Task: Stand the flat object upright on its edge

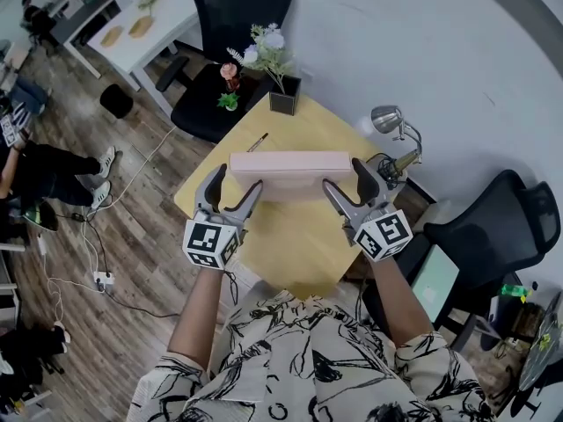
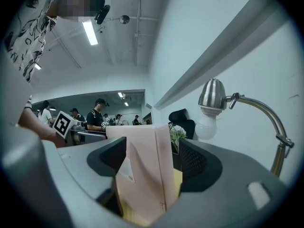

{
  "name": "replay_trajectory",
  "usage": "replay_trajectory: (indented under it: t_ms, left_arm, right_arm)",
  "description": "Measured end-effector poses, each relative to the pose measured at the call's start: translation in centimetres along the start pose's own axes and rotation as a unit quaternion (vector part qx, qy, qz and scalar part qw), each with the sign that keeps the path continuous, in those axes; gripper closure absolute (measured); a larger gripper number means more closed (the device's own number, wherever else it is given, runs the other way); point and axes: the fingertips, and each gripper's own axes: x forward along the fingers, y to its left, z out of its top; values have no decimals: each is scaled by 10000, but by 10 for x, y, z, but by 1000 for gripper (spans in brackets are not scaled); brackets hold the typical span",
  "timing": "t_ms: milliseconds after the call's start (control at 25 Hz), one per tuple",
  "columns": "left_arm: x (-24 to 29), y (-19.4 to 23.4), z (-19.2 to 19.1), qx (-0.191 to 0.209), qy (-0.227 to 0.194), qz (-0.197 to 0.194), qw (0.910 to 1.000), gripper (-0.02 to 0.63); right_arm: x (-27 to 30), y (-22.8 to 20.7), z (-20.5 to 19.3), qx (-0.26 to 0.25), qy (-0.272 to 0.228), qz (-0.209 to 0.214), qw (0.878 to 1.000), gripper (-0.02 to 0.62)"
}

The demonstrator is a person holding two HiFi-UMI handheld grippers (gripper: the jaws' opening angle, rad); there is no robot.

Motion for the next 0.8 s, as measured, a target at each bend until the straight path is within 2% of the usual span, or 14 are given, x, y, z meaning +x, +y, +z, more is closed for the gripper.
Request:
replay_trajectory:
  t_ms: [200,400,480,680,800]
  left_arm:
    - [-11,5,6,-36,-76,139,9999,267]
    - [-30,13,17,-457,-336,324,9979,312]
    - [-36,14,20,-461,-359,350,9977,333]
    - [-53,12,31,-474,-393,491,9969,398]
    - [-64,10,40,-531,-421,633,9957,459]
  right_arm:
    - [-11,-5,7,59,-23,-234,9997,280]
    - [-24,-10,11,-223,126,-639,9976,342]
    - [-30,-12,13,-297,186,-767,9964,380]
    - [-40,5,36,-265,-4,-528,9983,441]
    - [-45,9,53,-405,-98,-494,9979,516]
